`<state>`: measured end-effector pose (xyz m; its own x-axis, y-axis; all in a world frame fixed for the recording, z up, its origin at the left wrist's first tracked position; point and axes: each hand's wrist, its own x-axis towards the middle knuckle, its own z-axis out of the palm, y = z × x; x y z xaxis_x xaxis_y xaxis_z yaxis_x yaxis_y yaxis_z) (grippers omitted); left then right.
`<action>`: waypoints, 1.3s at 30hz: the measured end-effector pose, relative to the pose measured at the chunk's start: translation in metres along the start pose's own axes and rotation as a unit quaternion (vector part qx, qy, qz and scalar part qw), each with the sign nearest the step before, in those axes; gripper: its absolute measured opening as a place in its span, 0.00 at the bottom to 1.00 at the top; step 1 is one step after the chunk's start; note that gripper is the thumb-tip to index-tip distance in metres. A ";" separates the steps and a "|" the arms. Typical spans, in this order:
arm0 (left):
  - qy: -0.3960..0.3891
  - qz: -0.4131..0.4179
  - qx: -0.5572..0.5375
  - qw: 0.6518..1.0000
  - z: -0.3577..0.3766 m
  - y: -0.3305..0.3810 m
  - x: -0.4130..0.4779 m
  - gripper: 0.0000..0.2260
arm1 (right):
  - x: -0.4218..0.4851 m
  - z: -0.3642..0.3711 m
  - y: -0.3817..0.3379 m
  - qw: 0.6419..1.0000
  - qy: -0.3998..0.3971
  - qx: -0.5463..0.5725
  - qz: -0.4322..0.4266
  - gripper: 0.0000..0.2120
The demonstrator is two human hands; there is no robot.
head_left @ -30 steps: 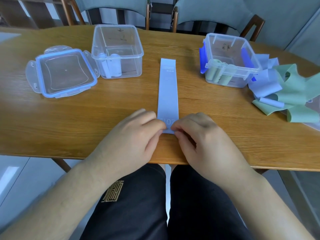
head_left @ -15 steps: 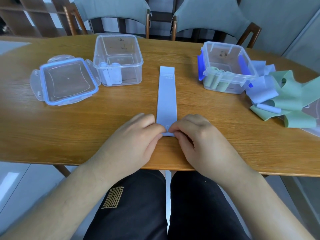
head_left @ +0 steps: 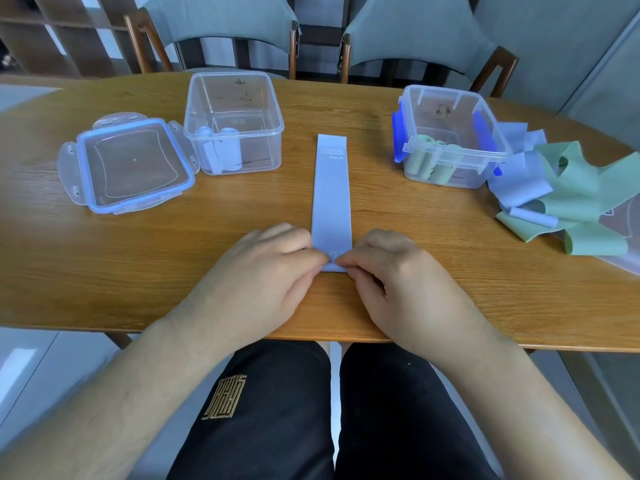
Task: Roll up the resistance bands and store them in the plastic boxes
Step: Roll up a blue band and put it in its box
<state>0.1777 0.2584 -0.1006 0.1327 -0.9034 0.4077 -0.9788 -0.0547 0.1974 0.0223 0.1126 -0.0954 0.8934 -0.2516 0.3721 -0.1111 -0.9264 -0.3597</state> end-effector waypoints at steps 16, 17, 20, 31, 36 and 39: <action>0.002 -0.025 -0.053 0.998 0.000 -0.008 0.007 0.08 | 0.011 -0.003 0.005 1.000 -0.011 -0.021 0.006 0.08; 0.002 -0.025 -0.060 0.998 -0.001 -0.009 0.009 0.08 | 0.012 -0.003 0.006 1.000 -0.009 -0.020 0.005 0.08; -0.003 -0.026 -0.068 0.997 -0.001 -0.009 0.010 0.08 | 0.014 0.001 0.007 1.000 0.006 -0.022 -0.002 0.09; -0.013 -0.026 -0.006 1.000 -0.002 -0.008 0.014 0.11 | 0.016 -0.003 0.005 0.999 0.007 -0.050 -0.017 0.07; -0.011 -0.019 -0.013 1.000 0.000 -0.012 0.013 0.11 | 0.022 -0.002 0.008 0.998 -0.008 -0.047 -0.031 0.09; -0.024 -0.014 -0.023 0.999 0.001 -0.015 0.013 0.13 | 0.023 -0.002 0.010 0.998 -0.007 -0.041 -0.038 0.10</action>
<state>0.1940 0.2476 -0.0991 0.1508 -0.9216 0.3578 -0.9663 -0.0611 0.2499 0.0406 0.0972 -0.0891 0.9070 -0.1753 0.3829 -0.0766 -0.9627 -0.2593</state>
